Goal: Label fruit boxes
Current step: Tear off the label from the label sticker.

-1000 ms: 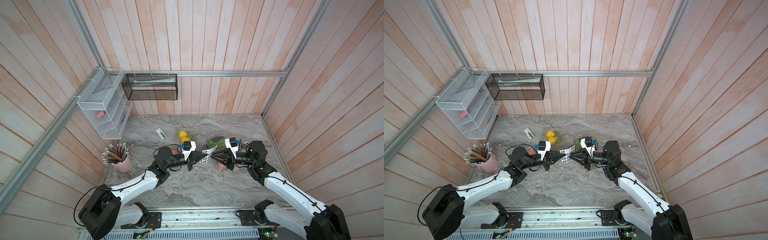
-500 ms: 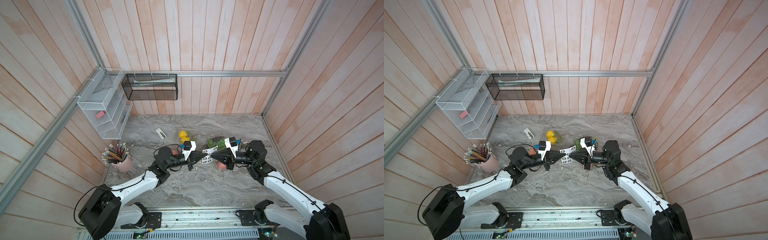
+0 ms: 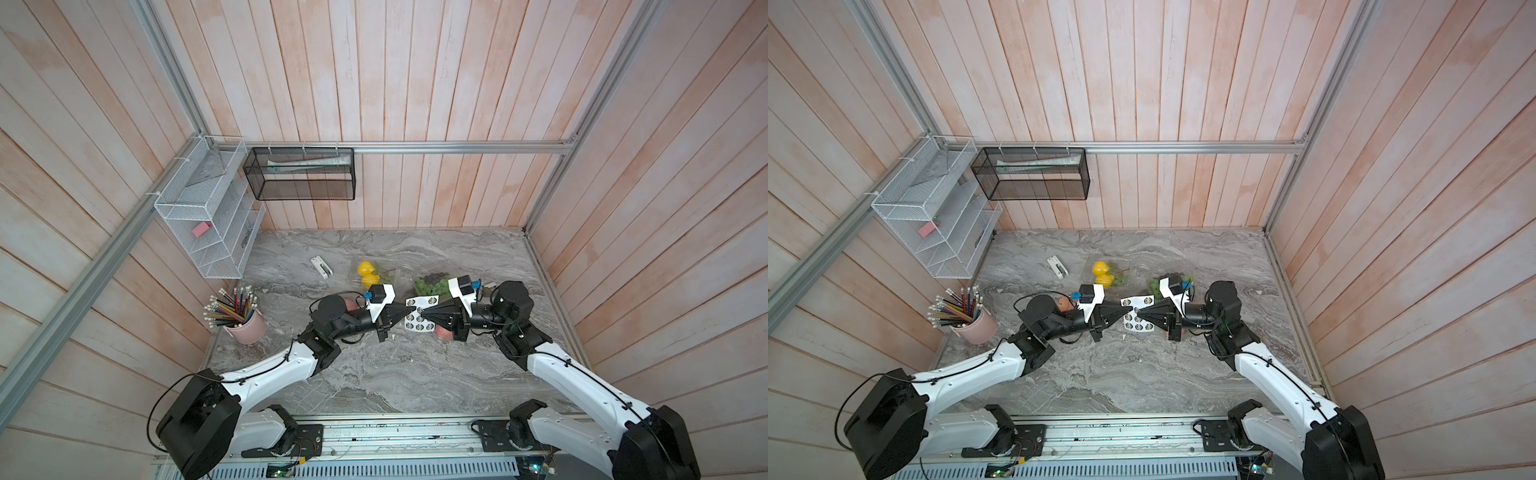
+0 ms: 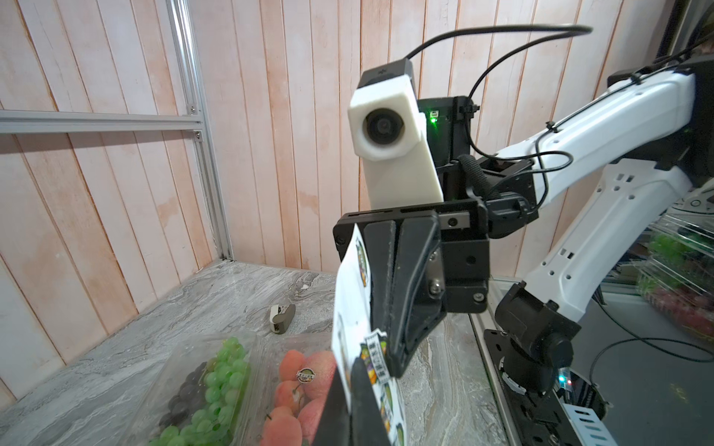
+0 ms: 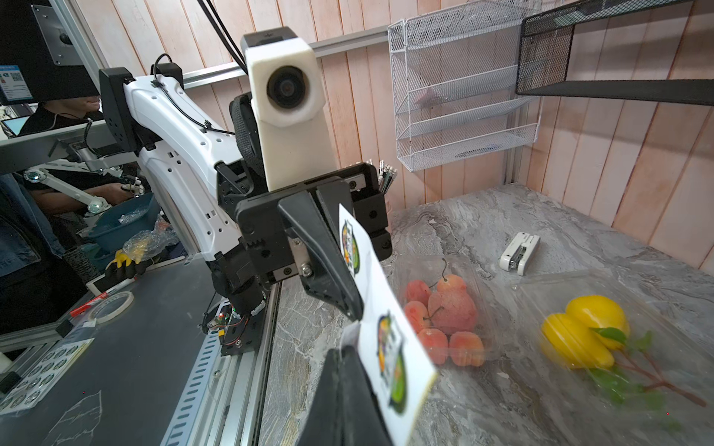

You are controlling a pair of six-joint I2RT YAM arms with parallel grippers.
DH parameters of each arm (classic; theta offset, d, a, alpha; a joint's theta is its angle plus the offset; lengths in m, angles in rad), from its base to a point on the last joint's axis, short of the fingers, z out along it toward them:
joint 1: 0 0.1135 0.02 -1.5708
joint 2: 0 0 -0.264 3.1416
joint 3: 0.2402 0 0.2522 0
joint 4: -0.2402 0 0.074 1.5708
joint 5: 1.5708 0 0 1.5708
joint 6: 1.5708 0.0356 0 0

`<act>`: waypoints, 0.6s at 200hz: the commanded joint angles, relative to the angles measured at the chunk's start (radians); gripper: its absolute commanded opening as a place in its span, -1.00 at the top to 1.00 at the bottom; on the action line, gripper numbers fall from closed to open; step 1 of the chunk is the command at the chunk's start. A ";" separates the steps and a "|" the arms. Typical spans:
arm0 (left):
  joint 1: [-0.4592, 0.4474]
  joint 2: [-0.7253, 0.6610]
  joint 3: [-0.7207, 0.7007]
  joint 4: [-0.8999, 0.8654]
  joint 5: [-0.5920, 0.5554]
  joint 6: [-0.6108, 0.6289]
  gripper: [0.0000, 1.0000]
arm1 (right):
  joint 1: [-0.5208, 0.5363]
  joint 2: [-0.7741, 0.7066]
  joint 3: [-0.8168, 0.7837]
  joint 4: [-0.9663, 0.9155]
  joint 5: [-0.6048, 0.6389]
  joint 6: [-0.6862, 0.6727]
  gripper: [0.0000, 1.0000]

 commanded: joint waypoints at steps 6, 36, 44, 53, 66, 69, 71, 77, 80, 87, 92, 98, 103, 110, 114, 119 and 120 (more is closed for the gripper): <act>-0.003 -0.022 -0.015 -0.024 -0.043 0.026 1.00 | 0.007 -0.009 0.012 0.010 -0.039 0.008 1.00; -0.004 -0.028 -0.015 -0.028 -0.057 0.029 1.00 | 0.007 -0.014 0.012 -0.017 -0.041 -0.009 1.00; -0.004 -0.028 -0.015 -0.030 -0.059 0.027 1.00 | 0.007 -0.016 0.013 -0.029 -0.038 -0.018 1.00; -0.004 -0.028 -0.015 -0.030 -0.059 0.028 1.00 | 0.006 -0.018 0.013 -0.039 -0.033 -0.025 1.00; -0.004 -0.029 -0.016 -0.033 -0.060 0.027 1.00 | 0.007 -0.020 0.011 -0.042 -0.033 -0.027 1.00; -0.004 -0.029 -0.017 -0.033 -0.061 0.027 1.00 | 0.007 -0.020 0.012 -0.043 -0.033 -0.027 1.00; -0.003 -0.030 -0.018 -0.033 -0.062 0.028 1.00 | 0.007 -0.020 0.011 -0.043 -0.033 -0.027 1.00; -0.004 -0.030 -0.018 -0.033 -0.063 0.025 1.00 | 0.006 -0.024 0.011 -0.045 -0.028 -0.026 1.00; -0.004 -0.030 -0.018 -0.036 -0.065 0.024 1.00 | 0.006 -0.026 0.010 -0.047 -0.026 -0.025 1.00; -0.004 -0.033 -0.015 -0.047 -0.066 0.020 1.00 | 0.003 -0.033 0.008 -0.046 -0.018 -0.017 1.00; -0.004 -0.036 -0.015 -0.059 -0.066 0.014 1.00 | -0.001 -0.038 0.004 -0.043 -0.013 -0.008 1.00; -0.004 -0.040 -0.013 -0.075 -0.066 0.004 1.00 | -0.008 -0.047 -0.002 -0.035 -0.009 0.008 1.00; -0.004 -0.048 -0.015 -0.090 -0.066 -0.005 1.00 | -0.016 -0.056 -0.007 -0.025 -0.009 0.025 1.00; -0.004 -0.054 -0.016 -0.115 -0.069 -0.028 1.00 | -0.028 -0.070 -0.016 -0.009 -0.009 0.049 1.00; -0.004 -0.059 -0.015 -0.133 -0.073 -0.043 1.00 | -0.034 -0.078 -0.020 -0.002 -0.007 0.065 1.00; -0.004 -0.065 -0.016 -0.163 -0.076 -0.094 1.00 | -0.045 -0.086 -0.026 0.004 -0.004 0.083 1.00; -0.004 -0.066 -0.015 -0.163 -0.078 -0.094 1.00 | -0.047 -0.089 -0.027 0.005 -0.003 0.087 1.00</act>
